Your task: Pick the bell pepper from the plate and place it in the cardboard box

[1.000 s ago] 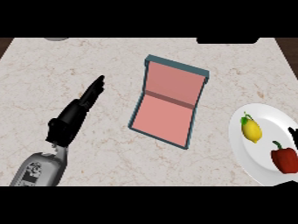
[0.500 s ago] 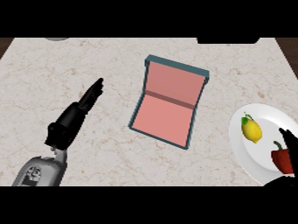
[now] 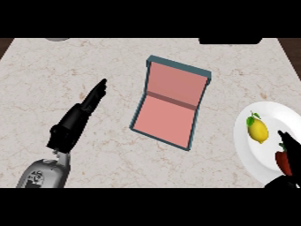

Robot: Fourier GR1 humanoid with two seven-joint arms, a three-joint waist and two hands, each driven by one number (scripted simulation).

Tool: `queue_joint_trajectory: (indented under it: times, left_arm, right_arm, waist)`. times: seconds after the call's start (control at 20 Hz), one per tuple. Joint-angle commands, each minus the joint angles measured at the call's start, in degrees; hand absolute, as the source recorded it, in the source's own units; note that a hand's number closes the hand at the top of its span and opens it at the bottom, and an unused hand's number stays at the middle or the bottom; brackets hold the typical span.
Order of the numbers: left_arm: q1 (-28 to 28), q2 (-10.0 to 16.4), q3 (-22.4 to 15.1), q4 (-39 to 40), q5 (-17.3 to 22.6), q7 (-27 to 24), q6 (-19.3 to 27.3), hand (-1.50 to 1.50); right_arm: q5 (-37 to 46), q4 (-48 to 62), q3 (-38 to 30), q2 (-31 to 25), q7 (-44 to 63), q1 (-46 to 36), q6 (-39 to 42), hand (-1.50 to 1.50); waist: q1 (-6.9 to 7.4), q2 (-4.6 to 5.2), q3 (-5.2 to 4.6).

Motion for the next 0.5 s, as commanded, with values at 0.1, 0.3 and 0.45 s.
queue_joint_trajectory:
  times: [0.1,0.3,0.45]
  left_arm:
    - [1.3,-0.6,0.1,-2.2,-1.4,0.7,-1.2,0.00]
    - [-1.7,-0.1,2.4,2.5,-0.5,-1.5,-2.8,0.00]
    - [-0.4,-0.8,2.0,1.5,-1.4,-2.0,-2.1,0.00]
  right_arm:
    - [3.1,2.5,-1.8,-0.6,-1.6,0.7,0.2,-1.50]
    - [5.2,10.2,-2.3,0.2,-3.3,-3.0,-3.0,-1.50]
    - [4.1,13.8,-3.8,0.0,-6.0,-4.5,-3.2,1.50]
  waist:
    - [0.00,0.02,0.08]
    - [0.04,0.09,0.09]
    - [0.12,0.09,0.10]
